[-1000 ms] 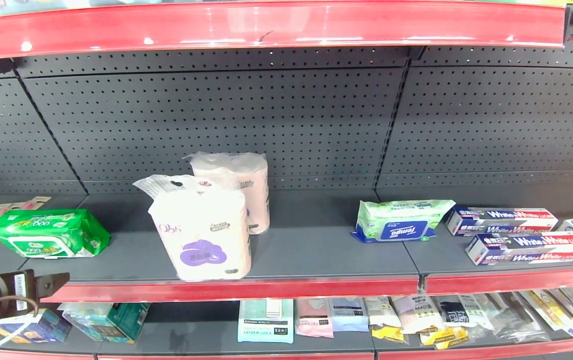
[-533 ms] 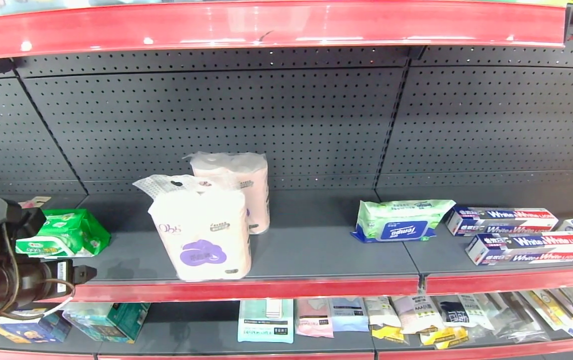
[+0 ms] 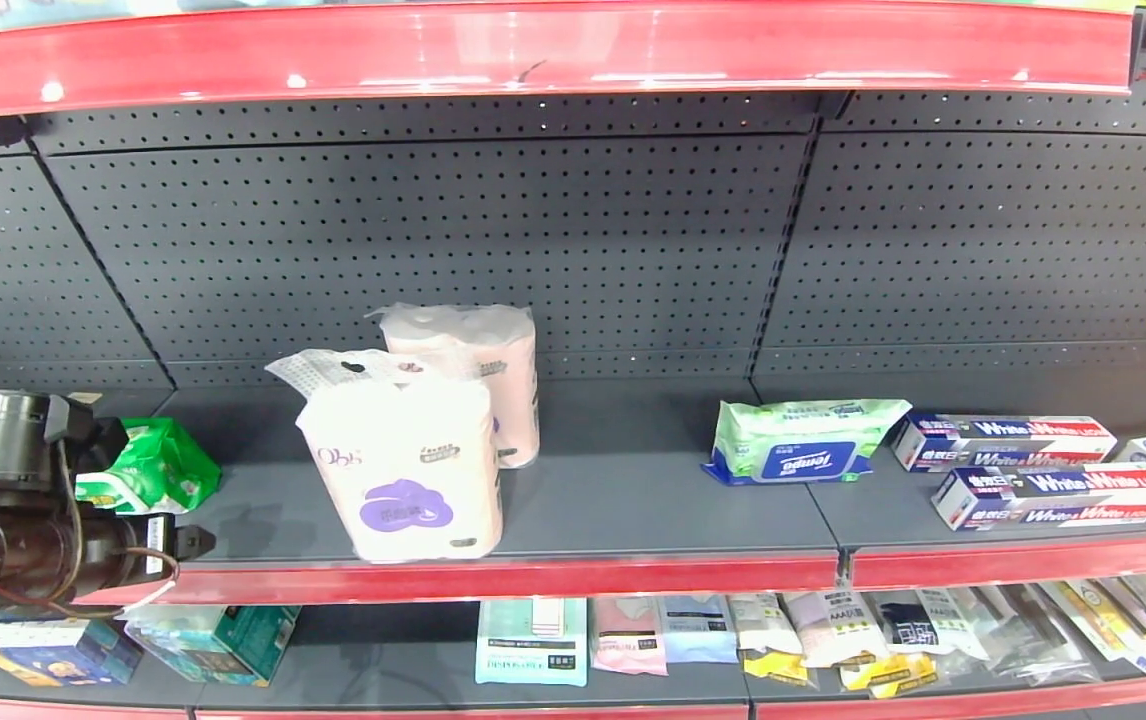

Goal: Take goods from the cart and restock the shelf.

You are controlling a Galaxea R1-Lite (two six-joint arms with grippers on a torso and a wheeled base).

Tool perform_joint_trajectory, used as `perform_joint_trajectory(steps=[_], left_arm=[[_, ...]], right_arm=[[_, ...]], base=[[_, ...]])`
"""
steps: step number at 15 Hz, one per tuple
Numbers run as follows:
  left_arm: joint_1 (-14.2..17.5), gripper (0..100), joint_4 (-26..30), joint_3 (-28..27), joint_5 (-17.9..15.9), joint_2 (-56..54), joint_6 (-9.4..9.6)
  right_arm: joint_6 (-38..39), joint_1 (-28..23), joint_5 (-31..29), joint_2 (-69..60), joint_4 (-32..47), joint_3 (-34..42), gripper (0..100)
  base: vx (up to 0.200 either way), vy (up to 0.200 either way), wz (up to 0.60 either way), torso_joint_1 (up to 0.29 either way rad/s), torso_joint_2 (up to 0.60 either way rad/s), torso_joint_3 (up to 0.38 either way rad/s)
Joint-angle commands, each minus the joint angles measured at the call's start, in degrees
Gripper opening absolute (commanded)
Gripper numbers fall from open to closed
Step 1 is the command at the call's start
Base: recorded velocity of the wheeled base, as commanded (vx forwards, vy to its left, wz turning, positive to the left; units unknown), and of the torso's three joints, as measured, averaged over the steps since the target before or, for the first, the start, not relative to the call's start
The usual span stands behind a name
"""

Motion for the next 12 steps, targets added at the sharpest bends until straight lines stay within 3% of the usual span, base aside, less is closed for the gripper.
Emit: perform_joint_trajectory(steps=[1, 12], left_arm=[[-0.22, 100, -0.17, -0.67, 0.03, 1.99, -0.02], [-4.88, 100, -2.98, -9.02, 0.21, 13.77, -0.9]], right_arm=[[0.02, 0.01, 0.0, 0.09, 0.0, 0.0, 100], [-0.07, 0.01, 0.0, 0.09, 0.0, 0.0, 100]], base=[[0.0, 0.0, 0.0, 0.0, 0.0, 0.0], [0.0, 0.0, 0.0, 0.0, 0.0, 0.0]])
